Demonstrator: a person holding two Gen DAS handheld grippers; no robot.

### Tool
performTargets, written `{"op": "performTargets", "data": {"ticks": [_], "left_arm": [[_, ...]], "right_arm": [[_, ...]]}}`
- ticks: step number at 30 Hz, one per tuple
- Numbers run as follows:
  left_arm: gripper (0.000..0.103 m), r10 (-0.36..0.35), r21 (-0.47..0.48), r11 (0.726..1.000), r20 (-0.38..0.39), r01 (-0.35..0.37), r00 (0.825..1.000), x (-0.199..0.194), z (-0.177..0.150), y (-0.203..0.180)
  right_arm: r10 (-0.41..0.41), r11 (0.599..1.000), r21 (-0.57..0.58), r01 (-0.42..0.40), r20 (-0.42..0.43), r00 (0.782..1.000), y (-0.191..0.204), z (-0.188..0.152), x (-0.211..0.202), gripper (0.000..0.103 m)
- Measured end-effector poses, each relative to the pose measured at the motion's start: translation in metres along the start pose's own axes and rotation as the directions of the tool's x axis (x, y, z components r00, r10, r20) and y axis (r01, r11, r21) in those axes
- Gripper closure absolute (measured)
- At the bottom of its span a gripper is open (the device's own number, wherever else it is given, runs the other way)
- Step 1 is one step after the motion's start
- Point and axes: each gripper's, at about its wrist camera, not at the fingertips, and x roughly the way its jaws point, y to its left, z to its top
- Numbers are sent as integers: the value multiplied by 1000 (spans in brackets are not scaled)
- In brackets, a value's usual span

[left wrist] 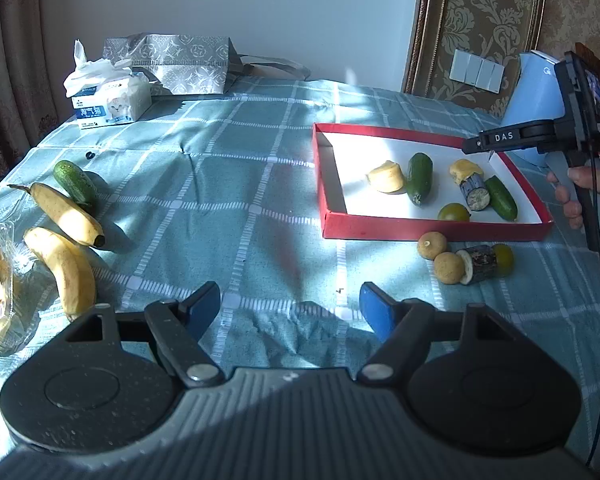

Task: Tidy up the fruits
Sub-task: 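Lower the yellow pepper chunk into the tray and open the right gripper, then move the left gripper to the dark eggplant slice and close on it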

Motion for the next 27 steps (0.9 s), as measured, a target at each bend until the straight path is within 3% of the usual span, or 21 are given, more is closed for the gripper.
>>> {"op": "performTargets", "data": {"ticks": [5,10,15,17,20,27], "left_arm": [[28,-86,77,993,3,86,996,14,7,-25],[28,-189,181,965,-13,188,982,29,11,-56],[29,-259,275,926,-40,259,965,43,10,-80],[30,-272,310,911,-45,273,961,47,10,-87],[31,-288,320,902,-52,290,956,49,10,-88],[31,-293,329,897,-53,294,955,55,10,-89]], "right_arm": [[-1,998,70,-5,87,996,-10,-13,-70,33],[-47,994,98,41,54,997,-8,-63,-112,33],[-103,994,-42,103,-4,995,15,-110,-132,34],[-104,994,-43,104,-16,994,19,-119,-136,35],[-73,997,-26,72,-38,997,27,-122,-136,43],[-100,995,-2,100,-42,994,35,-115,-128,43]]}}
